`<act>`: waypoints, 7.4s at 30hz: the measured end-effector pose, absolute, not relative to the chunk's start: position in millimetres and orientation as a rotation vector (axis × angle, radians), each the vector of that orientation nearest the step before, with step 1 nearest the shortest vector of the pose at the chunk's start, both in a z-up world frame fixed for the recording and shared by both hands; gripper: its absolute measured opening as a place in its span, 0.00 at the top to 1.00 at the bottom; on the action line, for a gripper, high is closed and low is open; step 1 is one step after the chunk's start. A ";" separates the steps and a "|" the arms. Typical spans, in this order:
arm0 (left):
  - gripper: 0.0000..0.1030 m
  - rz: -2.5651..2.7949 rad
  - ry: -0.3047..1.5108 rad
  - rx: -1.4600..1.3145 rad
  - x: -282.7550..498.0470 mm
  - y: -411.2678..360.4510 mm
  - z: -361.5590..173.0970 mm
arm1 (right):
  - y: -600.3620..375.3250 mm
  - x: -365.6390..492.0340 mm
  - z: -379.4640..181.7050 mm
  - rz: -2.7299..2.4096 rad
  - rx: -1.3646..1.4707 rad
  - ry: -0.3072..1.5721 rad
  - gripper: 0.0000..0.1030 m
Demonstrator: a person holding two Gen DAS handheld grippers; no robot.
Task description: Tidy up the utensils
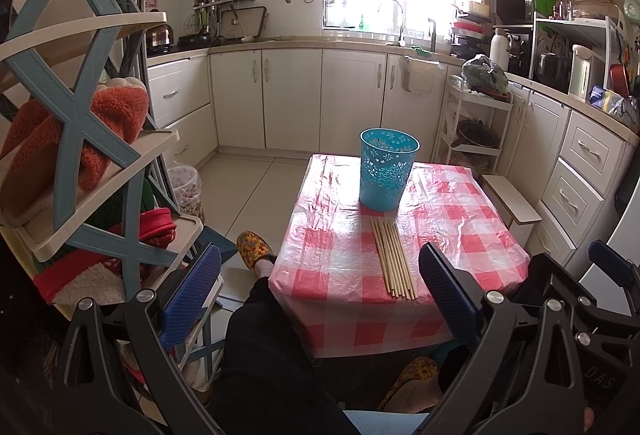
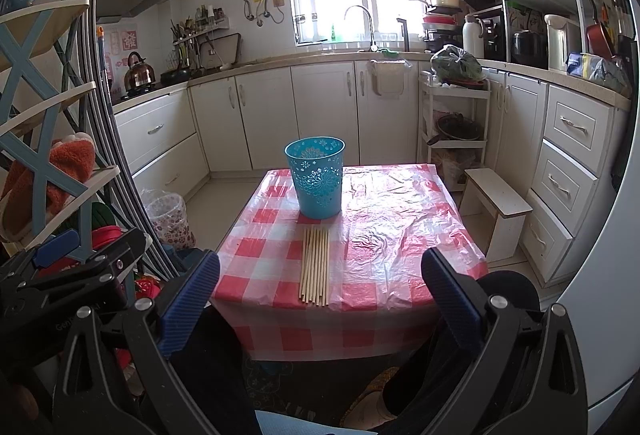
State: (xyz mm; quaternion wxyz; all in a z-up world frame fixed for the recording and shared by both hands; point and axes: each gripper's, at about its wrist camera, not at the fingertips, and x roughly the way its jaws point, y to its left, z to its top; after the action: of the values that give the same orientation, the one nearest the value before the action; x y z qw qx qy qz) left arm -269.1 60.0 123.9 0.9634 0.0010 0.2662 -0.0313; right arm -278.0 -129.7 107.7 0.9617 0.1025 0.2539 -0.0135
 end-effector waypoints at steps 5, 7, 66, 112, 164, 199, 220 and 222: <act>0.07 -0.063 0.539 0.001 -269.2 60.0 123.8 | -130.3 -278.6 107.5 -0.025 0.217 0.507 0.06; 0.07 -0.063 0.539 0.001 -269.0 60.0 123.6 | -130.0 -278.5 107.4 -0.026 0.215 0.507 0.06; 0.08 -0.088 0.979 0.028 20.8 -13.9 -61.1 | -175.6 13.9 -89.3 0.062 0.036 0.954 0.92; 0.95 -0.300 0.377 -0.171 134.8 -60.0 125.5 | -203.1 13.3 -103.8 0.234 0.224 0.951 0.70; 0.07 -0.016 0.873 -0.065 100.6 19.8 -102.3 | -208.4 7.8 -89.3 0.273 0.177 0.940 0.94; 0.07 -0.040 0.871 -0.138 100.8 28.0 -101.2 | -217.6 51.3 39.4 0.238 0.324 0.421 0.64; 0.08 -0.039 0.878 -0.153 100.8 30.9 -103.9 | -172.1 9.7 -98.0 0.201 0.152 0.916 0.83; 0.08 -0.041 0.877 -0.155 100.8 31.4 -104.0 | -173.2 10.1 -98.9 0.195 0.129 0.909 0.84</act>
State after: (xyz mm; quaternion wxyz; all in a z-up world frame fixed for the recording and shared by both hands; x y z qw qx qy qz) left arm 100.8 31.4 -104.0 0.9022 -0.0749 0.4242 -0.0199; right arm 10.1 -173.2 -98.9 0.8918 0.0622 0.4381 0.0937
